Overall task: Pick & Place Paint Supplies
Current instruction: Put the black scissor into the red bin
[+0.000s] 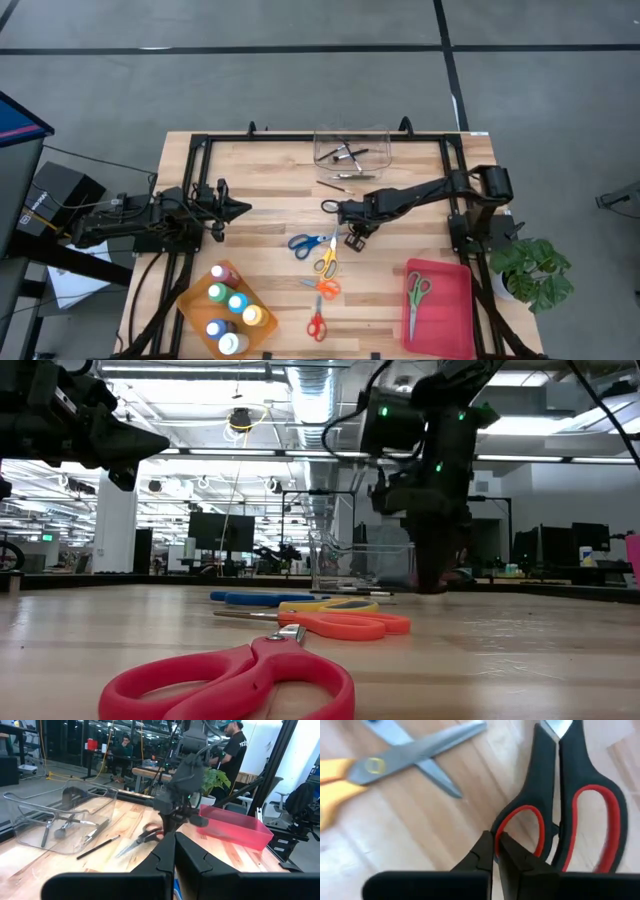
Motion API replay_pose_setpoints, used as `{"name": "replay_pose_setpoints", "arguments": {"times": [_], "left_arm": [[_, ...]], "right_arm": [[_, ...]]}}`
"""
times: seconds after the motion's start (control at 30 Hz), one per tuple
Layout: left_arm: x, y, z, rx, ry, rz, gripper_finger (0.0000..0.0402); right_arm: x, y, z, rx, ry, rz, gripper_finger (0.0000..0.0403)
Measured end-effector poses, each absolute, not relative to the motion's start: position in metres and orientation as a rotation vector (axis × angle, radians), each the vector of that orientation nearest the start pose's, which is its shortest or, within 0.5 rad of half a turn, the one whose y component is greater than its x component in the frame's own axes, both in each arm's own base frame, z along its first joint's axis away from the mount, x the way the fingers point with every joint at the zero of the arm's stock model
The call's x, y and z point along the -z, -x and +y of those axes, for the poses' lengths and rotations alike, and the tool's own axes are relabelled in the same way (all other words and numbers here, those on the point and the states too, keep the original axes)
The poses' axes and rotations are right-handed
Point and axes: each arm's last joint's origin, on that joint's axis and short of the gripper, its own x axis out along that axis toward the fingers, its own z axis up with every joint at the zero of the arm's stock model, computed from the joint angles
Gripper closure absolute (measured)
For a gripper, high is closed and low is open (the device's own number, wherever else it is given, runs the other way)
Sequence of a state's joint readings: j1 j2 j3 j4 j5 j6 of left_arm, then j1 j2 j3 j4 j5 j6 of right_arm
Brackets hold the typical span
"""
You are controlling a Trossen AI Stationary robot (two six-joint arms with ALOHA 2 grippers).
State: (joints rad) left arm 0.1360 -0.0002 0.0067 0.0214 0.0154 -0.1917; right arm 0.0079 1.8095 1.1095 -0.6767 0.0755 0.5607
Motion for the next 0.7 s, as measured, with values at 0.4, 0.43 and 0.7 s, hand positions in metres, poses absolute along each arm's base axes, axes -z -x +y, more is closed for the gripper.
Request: {"name": "replay_pose_setpoints", "arguments": {"times": [0.4, 0.43, 0.7], "left_arm": [[-0.168, -0.096, 0.013, -0.117, 0.189, -0.042, 0.0402], [-0.168, -0.096, 0.013, -0.117, 0.189, -0.042, 0.0401], [-0.168, -0.096, 0.013, -0.117, 0.189, -0.043, 0.0402]], "right_arm": [[-0.202, -0.314, 0.012, 0.380, -0.424, 1.172, 0.0399], [-0.202, -0.314, 0.013, 0.383, -0.420, 1.174, 0.0400], [-0.181, -0.314, 0.011, 0.439, -0.407, 1.285, 0.0353]]}}
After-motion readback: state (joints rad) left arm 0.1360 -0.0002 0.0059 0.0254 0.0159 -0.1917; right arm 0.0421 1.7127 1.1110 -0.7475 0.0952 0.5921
